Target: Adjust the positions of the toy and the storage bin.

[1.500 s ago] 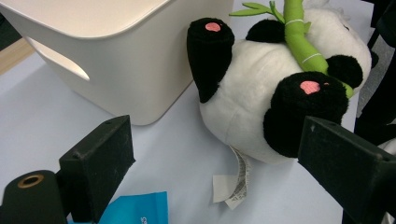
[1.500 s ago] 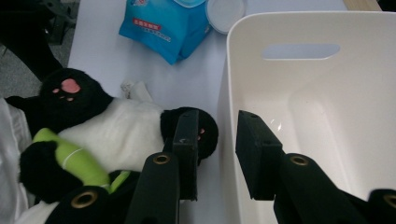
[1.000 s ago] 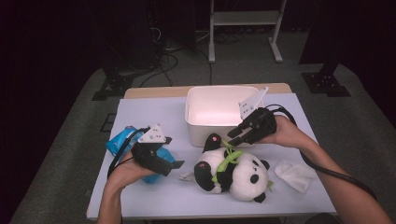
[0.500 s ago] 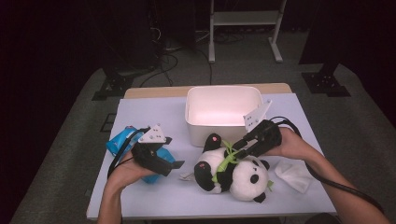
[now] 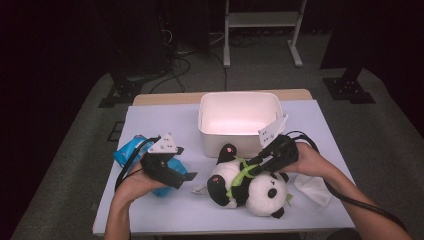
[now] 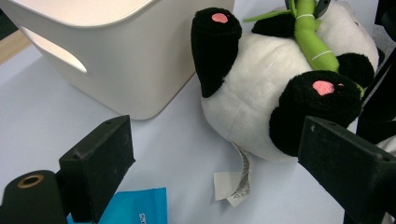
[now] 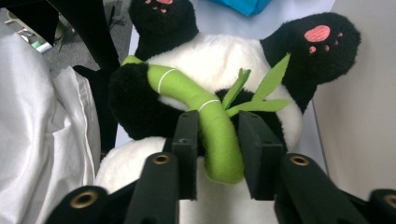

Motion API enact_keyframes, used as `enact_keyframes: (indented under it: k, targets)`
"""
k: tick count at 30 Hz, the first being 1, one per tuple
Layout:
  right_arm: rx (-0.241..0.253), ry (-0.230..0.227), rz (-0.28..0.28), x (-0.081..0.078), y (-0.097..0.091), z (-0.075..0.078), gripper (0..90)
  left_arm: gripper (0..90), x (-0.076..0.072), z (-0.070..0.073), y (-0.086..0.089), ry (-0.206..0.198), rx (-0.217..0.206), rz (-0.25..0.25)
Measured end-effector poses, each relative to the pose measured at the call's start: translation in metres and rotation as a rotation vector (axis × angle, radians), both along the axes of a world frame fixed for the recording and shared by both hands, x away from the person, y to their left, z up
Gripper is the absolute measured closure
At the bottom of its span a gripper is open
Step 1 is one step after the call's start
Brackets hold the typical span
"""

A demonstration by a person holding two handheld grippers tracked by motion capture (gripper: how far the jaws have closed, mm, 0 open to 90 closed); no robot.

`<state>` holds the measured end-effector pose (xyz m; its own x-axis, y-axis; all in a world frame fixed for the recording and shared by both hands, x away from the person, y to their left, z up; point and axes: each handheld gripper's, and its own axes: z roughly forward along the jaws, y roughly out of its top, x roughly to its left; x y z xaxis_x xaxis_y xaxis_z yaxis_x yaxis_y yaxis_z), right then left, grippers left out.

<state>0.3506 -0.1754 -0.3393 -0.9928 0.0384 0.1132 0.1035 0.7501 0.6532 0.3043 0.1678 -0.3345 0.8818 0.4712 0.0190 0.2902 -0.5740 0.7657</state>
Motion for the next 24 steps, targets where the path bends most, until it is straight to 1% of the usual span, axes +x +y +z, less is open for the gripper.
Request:
enact_keyframes:
  k: [2, 5, 8, 11, 19, 24]
  targets:
    - [0.004, -0.003, 0.003, -0.001, -0.001, 0.001, 73.3, 9.3, 0.000, 0.000, 0.000, 0.001, 0.005, -0.003]
    - [0.007, -0.019, 0.008, -0.003, -0.001, 0.004, 75.0, 9.3, 0.000, 0.000, 0.000, 0.000, 0.005, -0.004]
    - [-0.001, -0.030, 0.013, -0.004, 0.000, 0.007, 75.9, 9.3, 0.000, 0.000, 0.000, 0.001, 0.005, -0.001]
    - [-0.006, -0.042, 0.015, -0.006, 0.001, 0.010, 76.4, 9.3, 0.000, -0.001, 0.001, 0.005, 0.000, 0.001]
    - [-0.025, -0.057, 0.024, -0.007, 0.002, 0.022, 77.0, 9.3, 0.001, 0.000, 0.003, 0.002, -0.005, 0.006]
    - [-0.021, -0.063, 0.026, -0.007, 0.000, 0.030, 77.2, 9.3, 0.001, 0.000, 0.005, 0.003, -0.010, 0.010]
